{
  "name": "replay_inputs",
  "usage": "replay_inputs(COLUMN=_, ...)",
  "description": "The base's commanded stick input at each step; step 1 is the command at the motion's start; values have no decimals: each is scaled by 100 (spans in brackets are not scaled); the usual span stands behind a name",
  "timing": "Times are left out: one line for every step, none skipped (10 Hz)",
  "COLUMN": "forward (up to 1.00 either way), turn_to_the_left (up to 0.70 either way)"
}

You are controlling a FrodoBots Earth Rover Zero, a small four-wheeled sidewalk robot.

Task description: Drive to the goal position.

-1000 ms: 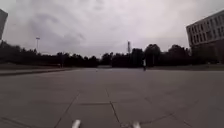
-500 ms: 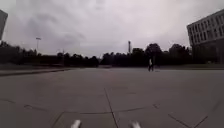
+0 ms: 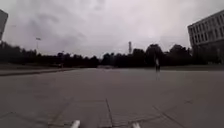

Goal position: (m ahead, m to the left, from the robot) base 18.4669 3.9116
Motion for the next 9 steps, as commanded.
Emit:
replay_inputs(forward=70, turn_to_the_left=-1)
replay_inputs(forward=70, turn_to_the_left=-4)
replay_inputs(forward=70, turn_to_the_left=-6)
replay_inputs(forward=70, turn_to_the_left=-7)
replay_inputs(forward=70, turn_to_the_left=-1)
replay_inputs(forward=70, turn_to_the_left=0)
replay_inputs(forward=70, turn_to_the_left=0)
replay_inputs(forward=70, turn_to_the_left=0)
replay_inputs(forward=70, turn_to_the_left=0)
